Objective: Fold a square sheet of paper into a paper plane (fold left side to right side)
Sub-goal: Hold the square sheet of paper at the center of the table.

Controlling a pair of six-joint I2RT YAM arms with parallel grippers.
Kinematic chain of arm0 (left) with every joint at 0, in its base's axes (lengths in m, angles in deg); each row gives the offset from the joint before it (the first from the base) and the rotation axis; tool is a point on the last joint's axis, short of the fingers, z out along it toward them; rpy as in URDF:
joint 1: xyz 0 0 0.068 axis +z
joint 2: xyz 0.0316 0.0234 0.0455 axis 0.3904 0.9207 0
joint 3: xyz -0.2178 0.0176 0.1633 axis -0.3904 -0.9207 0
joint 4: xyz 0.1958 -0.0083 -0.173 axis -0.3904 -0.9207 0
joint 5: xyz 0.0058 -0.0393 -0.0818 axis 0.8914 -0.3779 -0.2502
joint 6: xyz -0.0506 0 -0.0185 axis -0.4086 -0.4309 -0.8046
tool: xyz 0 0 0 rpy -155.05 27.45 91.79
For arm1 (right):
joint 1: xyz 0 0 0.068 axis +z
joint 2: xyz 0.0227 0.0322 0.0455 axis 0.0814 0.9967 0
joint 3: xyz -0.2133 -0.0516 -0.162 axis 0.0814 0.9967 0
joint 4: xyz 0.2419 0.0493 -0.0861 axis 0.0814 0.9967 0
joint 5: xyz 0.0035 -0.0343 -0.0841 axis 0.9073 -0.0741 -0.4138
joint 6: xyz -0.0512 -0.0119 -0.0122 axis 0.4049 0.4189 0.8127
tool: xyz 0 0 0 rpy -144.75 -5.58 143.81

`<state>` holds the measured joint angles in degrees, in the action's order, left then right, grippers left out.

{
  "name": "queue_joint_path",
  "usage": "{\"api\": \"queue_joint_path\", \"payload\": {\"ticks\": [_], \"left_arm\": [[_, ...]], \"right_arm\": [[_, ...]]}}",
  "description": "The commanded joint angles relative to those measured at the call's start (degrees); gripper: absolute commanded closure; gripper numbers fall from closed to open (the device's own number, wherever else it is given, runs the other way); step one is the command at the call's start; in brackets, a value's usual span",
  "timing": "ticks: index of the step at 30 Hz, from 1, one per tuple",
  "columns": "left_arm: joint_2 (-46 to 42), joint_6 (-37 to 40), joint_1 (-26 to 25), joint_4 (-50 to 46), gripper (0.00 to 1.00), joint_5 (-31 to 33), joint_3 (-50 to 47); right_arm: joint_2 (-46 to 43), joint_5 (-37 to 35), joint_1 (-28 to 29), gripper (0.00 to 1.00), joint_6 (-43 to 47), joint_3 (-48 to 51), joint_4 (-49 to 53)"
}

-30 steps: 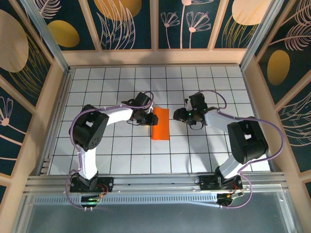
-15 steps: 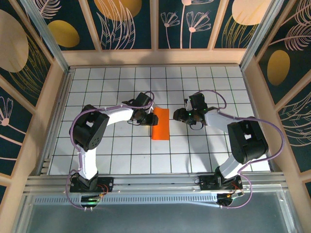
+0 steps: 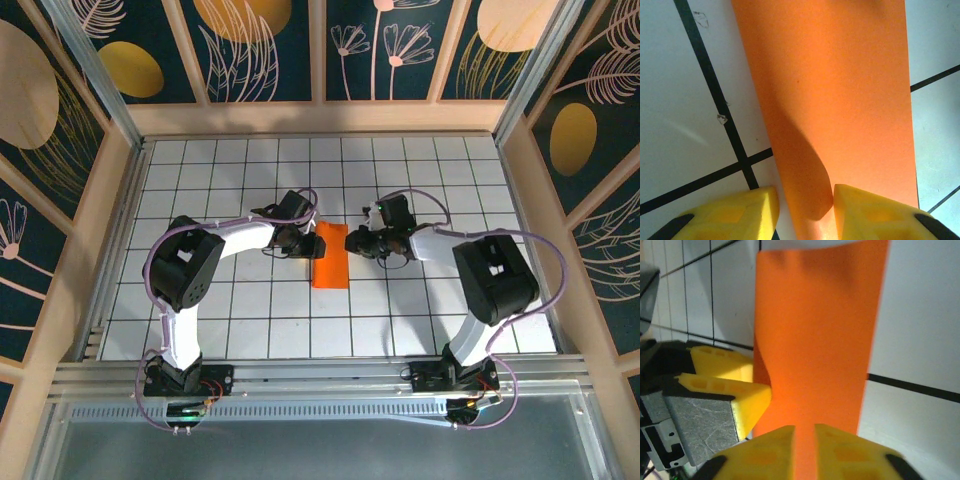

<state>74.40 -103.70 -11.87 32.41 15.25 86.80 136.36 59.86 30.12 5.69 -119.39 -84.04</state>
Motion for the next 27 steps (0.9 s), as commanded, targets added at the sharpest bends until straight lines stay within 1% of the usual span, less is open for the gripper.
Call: {"api": "queue_joint_path", "payload": {"ticks": [1, 6, 15, 17, 22, 26, 27], "left_arm": [[5.33, 0.79, -0.07, -0.16, 0.63, 6.21, -1.63], [5.33, 0.76, -0.06, -0.2, 0.63, 6.35, -1.67], [4.75, 0.54, -0.1, -0.12, 0.62, 7.41, -1.63], [3.67, 0.28, -0.07, -0.11, 0.62, 8.87, -1.69], [-1.85, 0.04, 0.4, -0.89, 0.55, 13.38, -1.32], [-7.64, -0.53, 2.02, 0.09, 0.48, 12.22, -1.65], [-8.67, -0.53, 2.3, 0.59, 0.47, 11.52, -1.83]], "right_arm": [[2.89, 3.31, 1.35, 0.9, -1.68, -0.49, -3.07], [5.44, 1.85, 1.64, 0.97, -1.16, -0.66, -1.3], [8.27, -2.09, 1.75, 1.0, 0.5, 0.66, 1.73], [8.69, -2.82, 1.71, 1.0, 0.9, 1.13, 2.33], [9.68, -4.13, 1.76, 1.0, 1.38, 1.87, 3.11], [10.1, -5.29, 1.73, 1.0, 1.91, 1.75, 4.0], [10.14, -5.59, 1.77, 1.0, 2.1, 1.59, 4.32]]}}
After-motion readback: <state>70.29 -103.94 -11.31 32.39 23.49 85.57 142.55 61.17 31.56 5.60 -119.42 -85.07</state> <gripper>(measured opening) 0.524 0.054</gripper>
